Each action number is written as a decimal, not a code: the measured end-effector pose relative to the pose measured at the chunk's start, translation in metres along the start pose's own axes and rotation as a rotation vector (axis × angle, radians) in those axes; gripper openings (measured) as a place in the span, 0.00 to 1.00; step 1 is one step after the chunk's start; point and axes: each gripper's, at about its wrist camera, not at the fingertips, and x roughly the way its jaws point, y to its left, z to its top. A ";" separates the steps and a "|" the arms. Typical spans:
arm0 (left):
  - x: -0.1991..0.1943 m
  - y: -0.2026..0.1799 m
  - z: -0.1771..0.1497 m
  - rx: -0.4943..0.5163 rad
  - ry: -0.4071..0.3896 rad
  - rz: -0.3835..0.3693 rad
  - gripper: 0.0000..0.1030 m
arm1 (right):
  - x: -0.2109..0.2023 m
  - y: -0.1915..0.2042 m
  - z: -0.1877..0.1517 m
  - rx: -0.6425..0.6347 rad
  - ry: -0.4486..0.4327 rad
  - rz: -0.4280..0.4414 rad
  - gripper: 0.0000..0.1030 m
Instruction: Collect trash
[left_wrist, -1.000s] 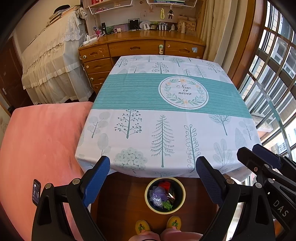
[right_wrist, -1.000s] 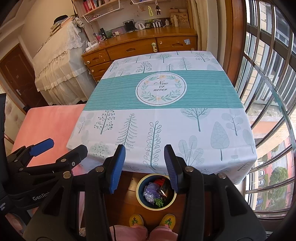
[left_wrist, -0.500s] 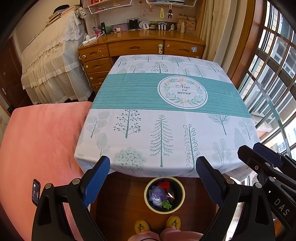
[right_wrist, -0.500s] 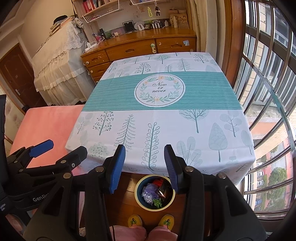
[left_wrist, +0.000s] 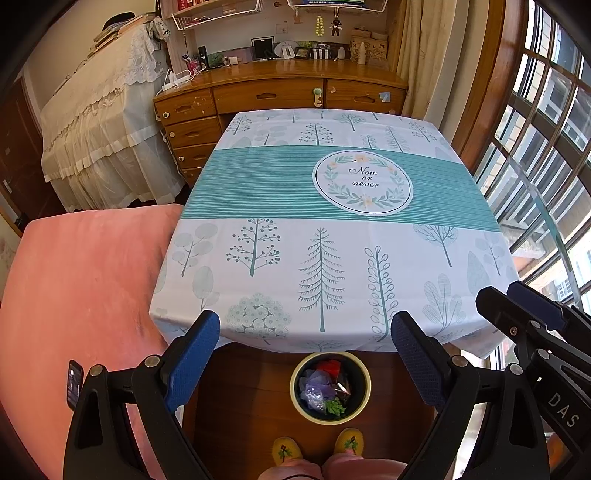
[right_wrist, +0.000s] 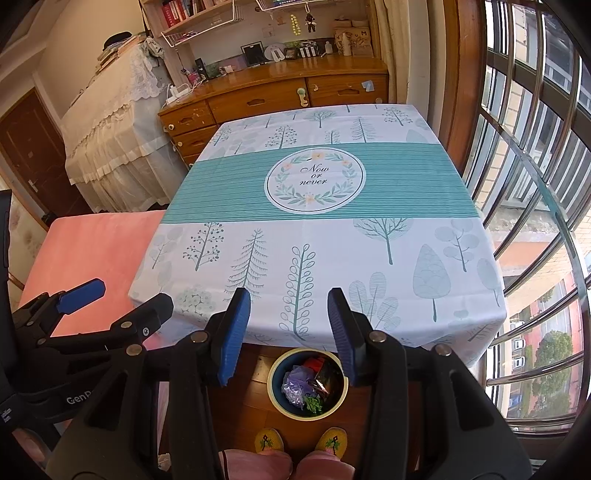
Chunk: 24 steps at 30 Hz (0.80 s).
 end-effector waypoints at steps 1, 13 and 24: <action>0.000 0.000 0.001 0.001 0.000 0.000 0.92 | 0.000 0.001 0.000 0.001 0.000 0.000 0.39; -0.001 -0.002 0.000 -0.003 -0.001 0.003 0.92 | -0.001 -0.009 0.003 0.003 -0.001 -0.012 0.39; -0.003 -0.002 0.003 0.005 -0.005 0.003 0.92 | -0.003 -0.013 0.004 0.003 -0.003 -0.014 0.39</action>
